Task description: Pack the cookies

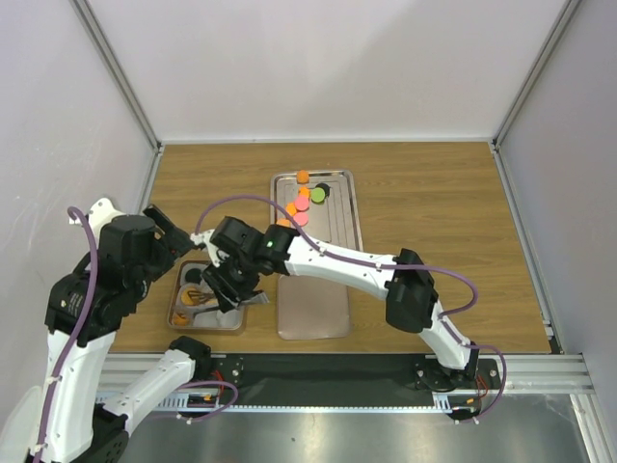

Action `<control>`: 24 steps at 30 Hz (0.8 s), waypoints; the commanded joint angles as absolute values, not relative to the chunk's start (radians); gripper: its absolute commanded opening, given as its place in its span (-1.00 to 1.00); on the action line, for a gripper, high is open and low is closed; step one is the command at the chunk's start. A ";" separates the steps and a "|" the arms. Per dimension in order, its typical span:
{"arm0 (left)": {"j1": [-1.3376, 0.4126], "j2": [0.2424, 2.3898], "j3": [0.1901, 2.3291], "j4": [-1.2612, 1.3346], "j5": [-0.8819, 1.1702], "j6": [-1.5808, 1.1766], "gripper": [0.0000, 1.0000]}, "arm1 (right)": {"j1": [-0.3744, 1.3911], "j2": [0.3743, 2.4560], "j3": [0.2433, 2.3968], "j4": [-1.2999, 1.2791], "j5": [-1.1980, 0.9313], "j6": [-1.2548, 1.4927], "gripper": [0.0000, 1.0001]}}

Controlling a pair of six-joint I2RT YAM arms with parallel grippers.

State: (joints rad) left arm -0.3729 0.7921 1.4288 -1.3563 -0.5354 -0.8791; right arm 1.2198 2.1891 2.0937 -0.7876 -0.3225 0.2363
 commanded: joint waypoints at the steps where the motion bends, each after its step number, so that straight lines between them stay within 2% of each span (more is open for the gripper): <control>1: -0.376 0.813 1.454 -1.373 -0.518 -0.856 0.99 | 1.203 2.091 2.091 -0.762 -0.327 0.252 0.04; 10: -0.376 0.824 1.482 -1.355 -0.485 -0.842 0.98 | 1.083 1.975 2.031 -0.784 -0.261 0.290 0.02; 16: -0.376 0.838 1.473 -1.255 -0.410 -0.801 0.97 | 0.878 1.879 1.885 -0.819 -0.100 0.316 0.06; 21: -0.376 0.865 1.482 -1.171 -0.359 -0.767 0.97 | 0.700 1.890 1.807 -0.841 -0.032 0.299 0.07; 24: -0.376 0.883 1.502 -1.152 -0.357 -0.736 0.97 | 0.660 1.913 1.801 -0.834 -0.025 0.284 0.06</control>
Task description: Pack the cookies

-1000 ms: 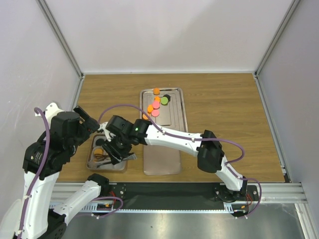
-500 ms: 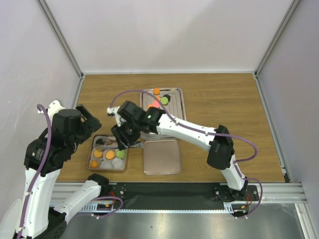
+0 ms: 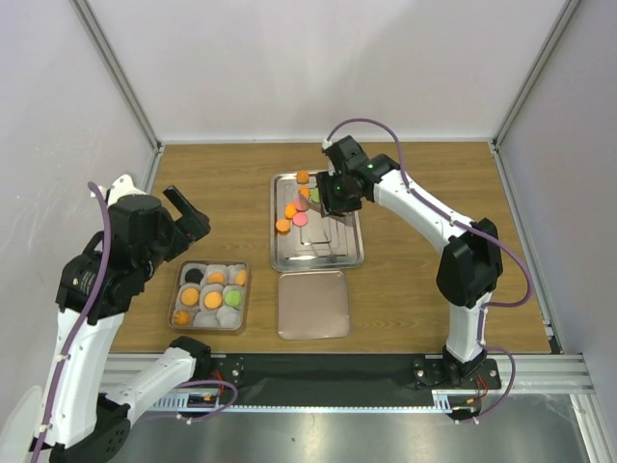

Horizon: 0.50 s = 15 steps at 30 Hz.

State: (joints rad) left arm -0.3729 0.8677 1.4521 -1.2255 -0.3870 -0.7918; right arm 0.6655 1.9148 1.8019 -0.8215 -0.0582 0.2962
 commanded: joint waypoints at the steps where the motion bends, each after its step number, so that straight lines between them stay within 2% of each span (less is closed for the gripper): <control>1: -0.376 0.888 1.508 -1.152 -0.356 -0.729 0.97 | 0.660 1.919 1.804 -0.838 -0.018 0.282 0.05; 15: -0.376 0.900 1.505 -1.129 -0.348 -0.693 0.98 | 0.765 1.940 1.824 -0.825 -0.022 0.265 0.04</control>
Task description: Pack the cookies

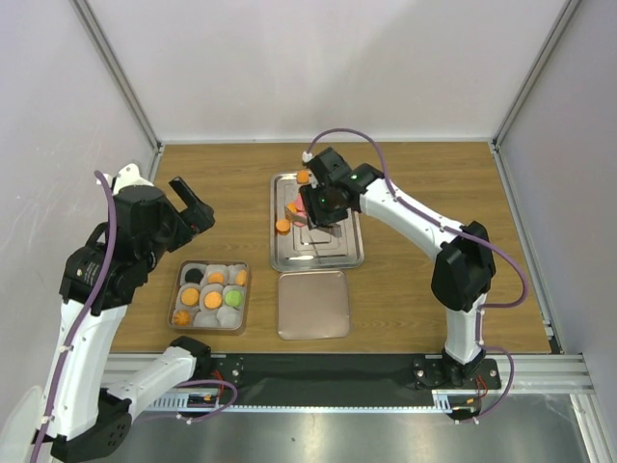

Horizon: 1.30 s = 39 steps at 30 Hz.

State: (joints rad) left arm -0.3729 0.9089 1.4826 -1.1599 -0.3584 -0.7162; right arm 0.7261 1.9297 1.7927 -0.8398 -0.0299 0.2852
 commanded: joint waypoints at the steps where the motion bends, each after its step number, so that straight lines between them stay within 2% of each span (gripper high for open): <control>1: -0.376 0.896 1.502 -1.131 -0.350 -0.695 0.99 | 0.772 1.957 1.831 -0.834 -0.020 0.264 0.04; 31: -0.374 0.848 1.453 -1.144 -0.345 -0.700 0.99 | 0.841 2.088 1.974 -0.899 0.072 0.245 0.06; 39: -0.376 0.851 1.450 -1.137 -0.342 -0.696 0.99 | 0.845 2.094 1.991 -0.917 0.087 0.244 -0.02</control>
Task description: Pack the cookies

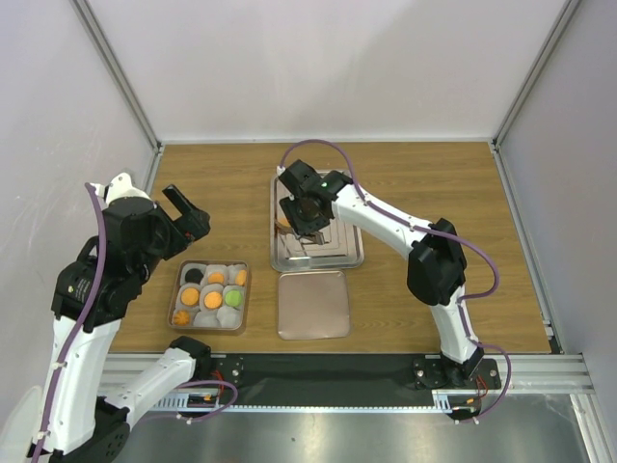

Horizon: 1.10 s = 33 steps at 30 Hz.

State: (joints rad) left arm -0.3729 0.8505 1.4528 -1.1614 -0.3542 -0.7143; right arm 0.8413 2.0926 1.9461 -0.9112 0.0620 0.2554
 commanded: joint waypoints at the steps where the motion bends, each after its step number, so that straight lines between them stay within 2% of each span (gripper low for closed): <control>1: -0.376 0.853 1.450 -1.138 -0.342 -0.696 0.99 | 0.842 2.094 1.994 -0.916 0.084 0.242 -0.02; 16: -0.376 0.864 1.443 -1.120 -0.330 -0.696 0.99 | 0.844 2.128 2.023 -0.928 0.058 0.238 -0.05; 25: -0.376 0.876 1.457 -1.117 -0.324 -0.692 0.99 | 0.841 2.102 2.078 -0.980 0.066 0.230 -0.34; 33: -0.376 0.884 1.473 -1.120 -0.322 -0.687 0.99 | 0.825 2.040 2.115 -1.017 0.057 0.230 -0.40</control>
State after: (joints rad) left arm -0.3729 0.8783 1.4471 -1.1450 -0.3325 -0.7094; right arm 0.8349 2.1166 2.0598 -0.9882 0.0597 0.2417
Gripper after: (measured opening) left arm 0.994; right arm 0.415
